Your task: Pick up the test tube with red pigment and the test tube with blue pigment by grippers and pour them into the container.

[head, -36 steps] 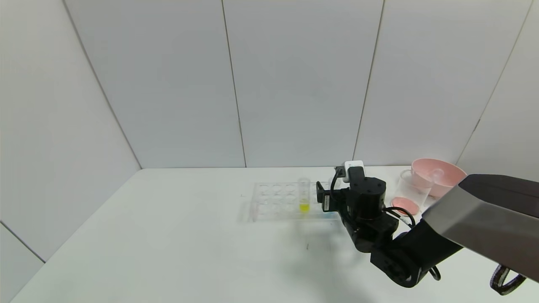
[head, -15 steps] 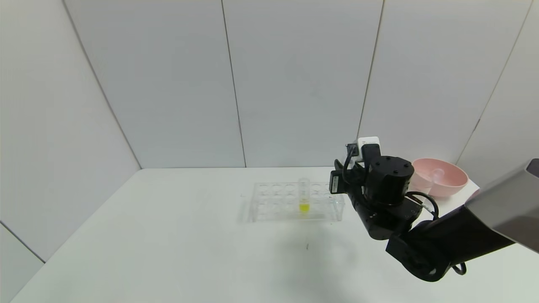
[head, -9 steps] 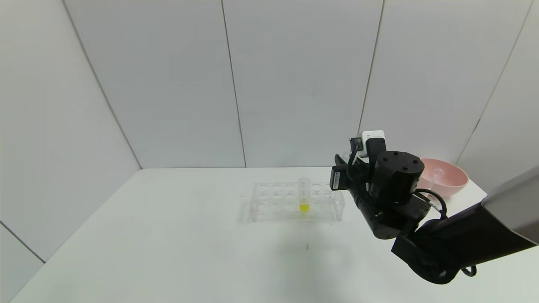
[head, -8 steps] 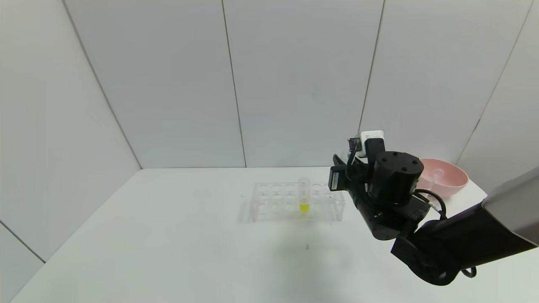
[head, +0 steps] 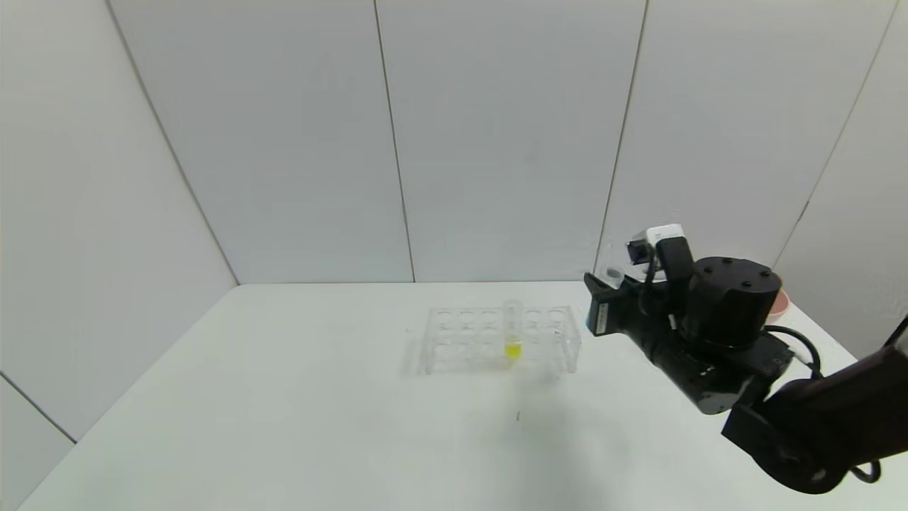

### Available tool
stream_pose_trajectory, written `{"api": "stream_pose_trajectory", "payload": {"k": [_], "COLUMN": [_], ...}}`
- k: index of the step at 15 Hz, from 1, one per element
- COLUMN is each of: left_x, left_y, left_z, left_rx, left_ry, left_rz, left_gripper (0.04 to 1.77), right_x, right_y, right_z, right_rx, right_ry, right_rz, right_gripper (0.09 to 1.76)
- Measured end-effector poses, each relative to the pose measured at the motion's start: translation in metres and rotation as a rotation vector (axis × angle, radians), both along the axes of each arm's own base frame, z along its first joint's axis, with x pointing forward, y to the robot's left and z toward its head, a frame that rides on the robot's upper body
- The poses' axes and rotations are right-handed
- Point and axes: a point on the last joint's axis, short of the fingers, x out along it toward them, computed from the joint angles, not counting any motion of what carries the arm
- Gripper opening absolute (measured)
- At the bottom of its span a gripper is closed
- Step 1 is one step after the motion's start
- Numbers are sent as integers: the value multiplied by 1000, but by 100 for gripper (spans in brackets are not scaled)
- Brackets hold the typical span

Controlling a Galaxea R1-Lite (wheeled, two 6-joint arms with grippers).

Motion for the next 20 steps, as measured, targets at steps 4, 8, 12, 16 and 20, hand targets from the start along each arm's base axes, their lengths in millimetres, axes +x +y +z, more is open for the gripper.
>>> {"api": "stream_pose_trajectory", "payload": {"k": [4, 8, 12, 16, 20], "left_x": [0, 0, 0, 0, 0], "left_y": [0, 0, 0, 0, 0], "left_z": [0, 0, 0, 0, 0], "left_rx": [0, 0, 0, 0, 0], "left_ry": [0, 0, 0, 0, -1], "left_rz": [0, 0, 0, 0, 0], "left_gripper": [176, 176, 176, 176, 176], "right_x": [-17, -39, -48, -33, -4], "right_y": [-62, -130, -192, -237, -259], "right_z": [6, 13, 24, 32, 47], "right_rx": [-8, 22, -32, -142, -248], "right_ry": [72, 161, 160, 213, 275], "right_rz": [116, 196, 189, 148, 163], "right_gripper": [52, 52, 52, 52, 52]}}
